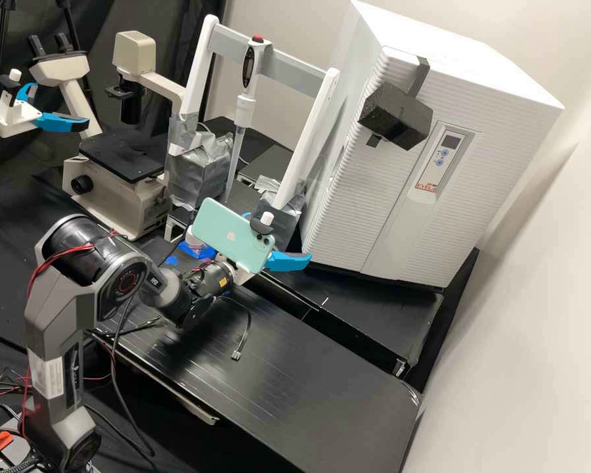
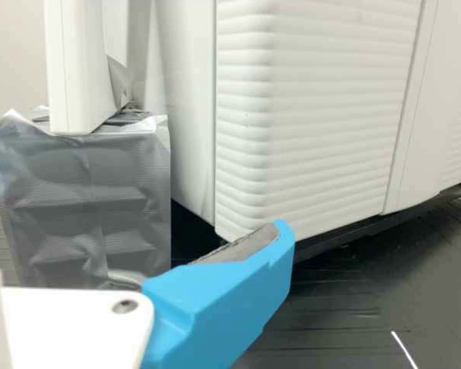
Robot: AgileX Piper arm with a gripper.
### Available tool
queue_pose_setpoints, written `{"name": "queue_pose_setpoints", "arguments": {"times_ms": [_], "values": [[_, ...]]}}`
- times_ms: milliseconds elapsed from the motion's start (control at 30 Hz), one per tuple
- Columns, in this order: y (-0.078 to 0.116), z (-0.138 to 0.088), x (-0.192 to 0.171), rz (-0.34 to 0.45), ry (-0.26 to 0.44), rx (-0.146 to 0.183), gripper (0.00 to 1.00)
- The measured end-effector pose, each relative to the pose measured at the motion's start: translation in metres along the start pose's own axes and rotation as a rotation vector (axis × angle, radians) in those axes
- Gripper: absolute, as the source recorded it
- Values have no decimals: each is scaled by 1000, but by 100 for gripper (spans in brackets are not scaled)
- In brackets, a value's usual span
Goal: Open the door
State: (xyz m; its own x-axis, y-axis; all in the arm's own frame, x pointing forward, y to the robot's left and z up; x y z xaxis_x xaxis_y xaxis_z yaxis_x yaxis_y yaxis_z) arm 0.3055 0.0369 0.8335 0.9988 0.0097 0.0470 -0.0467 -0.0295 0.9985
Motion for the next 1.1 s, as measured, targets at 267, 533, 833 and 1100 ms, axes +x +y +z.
{"name": "queue_pose_setpoints", "arguments": {"times_ms": [267,533,833,1100], "values": [[0,0,0,0,0,0,100],[22,6,-5,48,1,21,100],[75,-10,-6,210,82,72,100],[108,-25,9,269,95,60,100]]}}
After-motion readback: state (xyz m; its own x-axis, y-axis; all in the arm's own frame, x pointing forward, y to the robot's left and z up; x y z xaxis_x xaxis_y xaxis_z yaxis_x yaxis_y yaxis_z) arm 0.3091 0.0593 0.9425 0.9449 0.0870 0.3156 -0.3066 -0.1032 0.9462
